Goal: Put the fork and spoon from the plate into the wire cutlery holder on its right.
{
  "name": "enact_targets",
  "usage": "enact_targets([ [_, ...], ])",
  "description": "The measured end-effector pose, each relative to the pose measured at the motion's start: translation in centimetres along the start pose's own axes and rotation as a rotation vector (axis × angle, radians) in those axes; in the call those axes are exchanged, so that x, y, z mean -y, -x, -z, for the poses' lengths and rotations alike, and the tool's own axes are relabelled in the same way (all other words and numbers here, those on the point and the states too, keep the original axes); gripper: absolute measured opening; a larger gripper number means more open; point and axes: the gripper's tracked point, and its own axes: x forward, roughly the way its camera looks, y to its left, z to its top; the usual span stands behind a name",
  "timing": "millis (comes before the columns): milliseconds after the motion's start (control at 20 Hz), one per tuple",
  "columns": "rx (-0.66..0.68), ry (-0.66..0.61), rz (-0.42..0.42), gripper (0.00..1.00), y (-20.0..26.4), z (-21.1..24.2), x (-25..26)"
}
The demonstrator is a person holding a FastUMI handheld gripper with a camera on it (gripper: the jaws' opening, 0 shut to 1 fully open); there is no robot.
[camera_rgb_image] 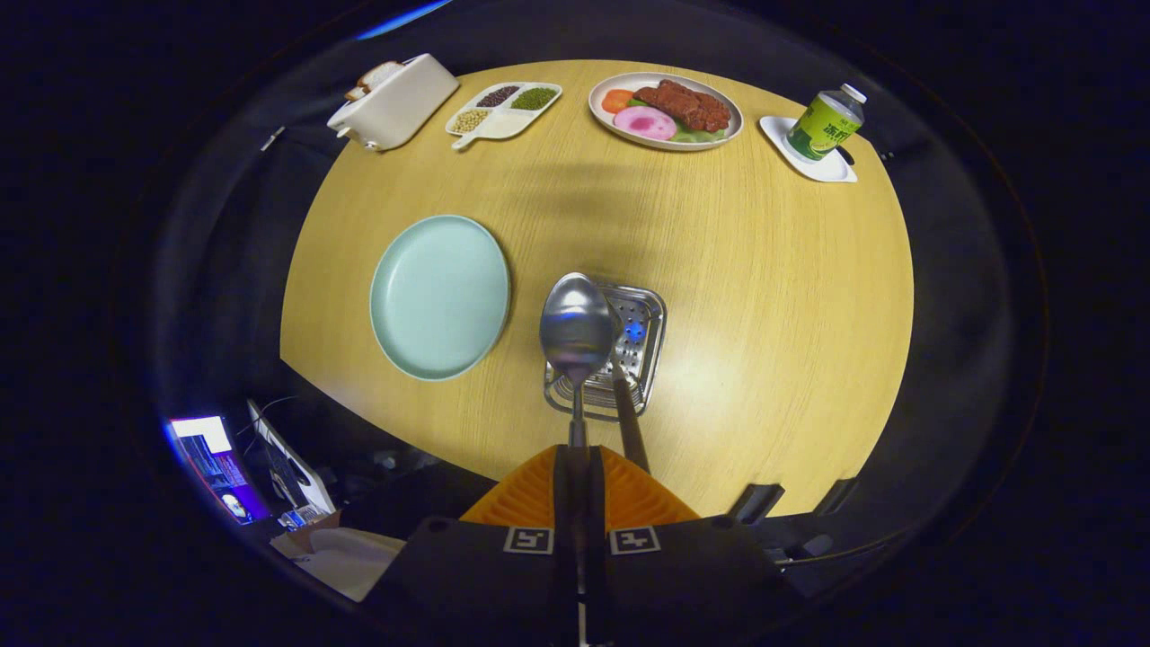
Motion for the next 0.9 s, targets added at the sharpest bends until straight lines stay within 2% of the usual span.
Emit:
enact_targets([
  [250, -0.163, 0.01, -0.036, 0.08, -1.5, 0.6, 0.1],
  [600, -0.215, -0.058, -0.042, 0.11, -3.2, -1.3, -0.1],
  [750, -0.205, -0.055, -0.06, 0.19, -2.9, -1.1, -0.4],
  [800, -0.19, -0.053, -0.067, 0.3, -2.3, -1.3, -0.6],
  [850, -0.167, -0.05, -0.07, 0.33, -1.9, -1.6, -0.6],
  [900, -0.137, -0.053, -0.074, 0.45, -1.3, -1.9, -0.7],
])
